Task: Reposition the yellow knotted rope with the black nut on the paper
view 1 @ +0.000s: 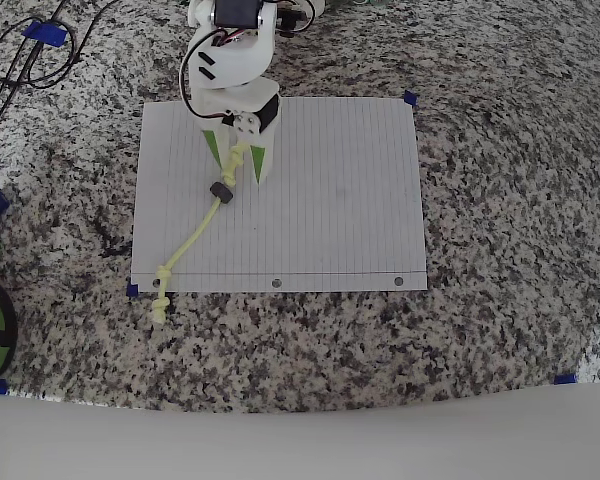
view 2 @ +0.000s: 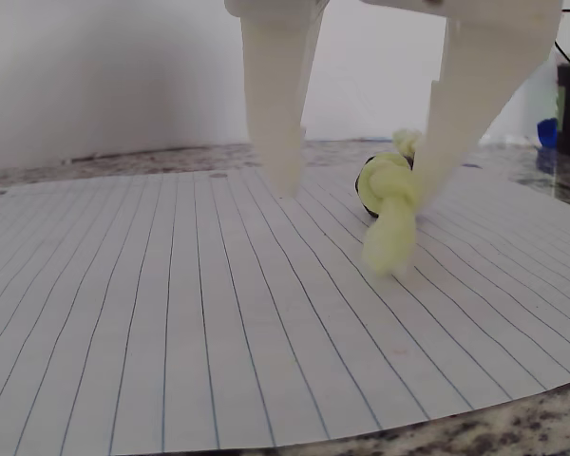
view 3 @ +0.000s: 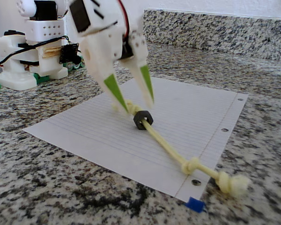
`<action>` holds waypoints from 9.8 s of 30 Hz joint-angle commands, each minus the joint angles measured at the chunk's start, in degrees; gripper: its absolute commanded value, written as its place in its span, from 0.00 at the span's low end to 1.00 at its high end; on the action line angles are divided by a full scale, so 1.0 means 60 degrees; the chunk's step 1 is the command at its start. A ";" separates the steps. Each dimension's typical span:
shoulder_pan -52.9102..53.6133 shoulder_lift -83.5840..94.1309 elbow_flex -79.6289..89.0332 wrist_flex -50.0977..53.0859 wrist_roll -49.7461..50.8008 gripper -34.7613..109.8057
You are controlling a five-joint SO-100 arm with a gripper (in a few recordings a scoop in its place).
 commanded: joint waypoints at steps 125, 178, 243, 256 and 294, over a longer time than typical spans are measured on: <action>0.3149 1.4121 0.1860 0.1421 -1.4106 0.24; -0.4248 1.3198 0.5522 0.2520 -0.6929 0.24; 0.2227 -0.0952 -0.4087 0.4629 -0.2139 0.57; 0.2358 -0.2300 -0.4424 0.3384 -0.1187 0.57; 0.1963 -0.3208 -0.4395 0.3076 -0.1450 0.24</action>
